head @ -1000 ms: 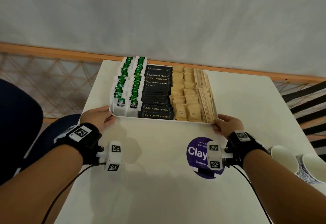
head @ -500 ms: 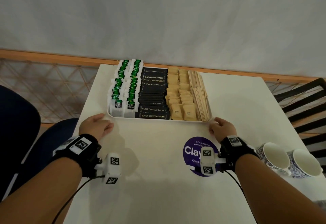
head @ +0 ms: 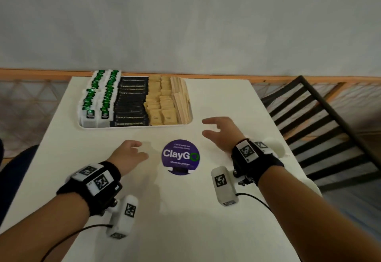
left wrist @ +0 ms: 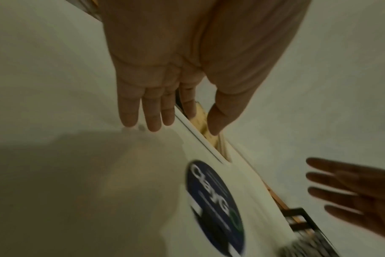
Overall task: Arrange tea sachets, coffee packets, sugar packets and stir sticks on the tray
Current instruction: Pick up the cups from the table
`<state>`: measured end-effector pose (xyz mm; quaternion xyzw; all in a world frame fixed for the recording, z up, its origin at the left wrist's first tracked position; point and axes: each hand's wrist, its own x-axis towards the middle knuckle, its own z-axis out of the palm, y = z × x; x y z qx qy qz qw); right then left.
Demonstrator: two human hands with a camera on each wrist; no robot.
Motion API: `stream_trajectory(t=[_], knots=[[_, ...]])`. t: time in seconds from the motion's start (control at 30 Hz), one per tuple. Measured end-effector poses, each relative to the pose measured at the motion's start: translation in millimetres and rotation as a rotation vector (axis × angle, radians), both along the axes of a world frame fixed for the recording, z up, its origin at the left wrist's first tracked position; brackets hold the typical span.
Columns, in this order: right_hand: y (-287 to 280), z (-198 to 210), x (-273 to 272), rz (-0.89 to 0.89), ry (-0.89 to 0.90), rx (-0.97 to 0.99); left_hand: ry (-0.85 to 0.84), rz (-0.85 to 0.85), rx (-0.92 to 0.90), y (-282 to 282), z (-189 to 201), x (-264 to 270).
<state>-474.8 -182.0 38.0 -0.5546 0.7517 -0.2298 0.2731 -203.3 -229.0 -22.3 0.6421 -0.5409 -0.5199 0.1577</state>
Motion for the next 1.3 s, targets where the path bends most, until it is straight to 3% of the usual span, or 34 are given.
stream_trajectory(t=[0.23, 0.4, 0.57, 0.97, 1.17, 1.3], knots=[[51.8, 39.2, -124.3, 0.074, 0.241, 0.031, 0.062, -0.164, -0.067, 48.9, 15.6, -127.0], [73.6, 22.1, -192.7, 0.113, 0.35, 0.237, 0.072, -0.254, -0.097, 64.5, 15.7, -200.4], [76.4, 0.5, -224.0, 0.191, 0.289, 0.35, -0.028, -0.321, -0.141, 72.5, 13.0, -245.0], [56.8, -31.5, -228.0, 0.412, 0.207, 0.267, -0.112, -0.258, -0.202, 68.6, 5.4, -279.7], [46.6, -20.4, -228.6, 0.471, 0.264, 0.269, -0.095, -0.235, -0.252, 68.2, 4.4, -267.6], [30.1, 2.0, -222.4, 0.41, 0.237, 0.247, -0.069, -0.205, -0.267, 59.5, 12.7, -237.6]])
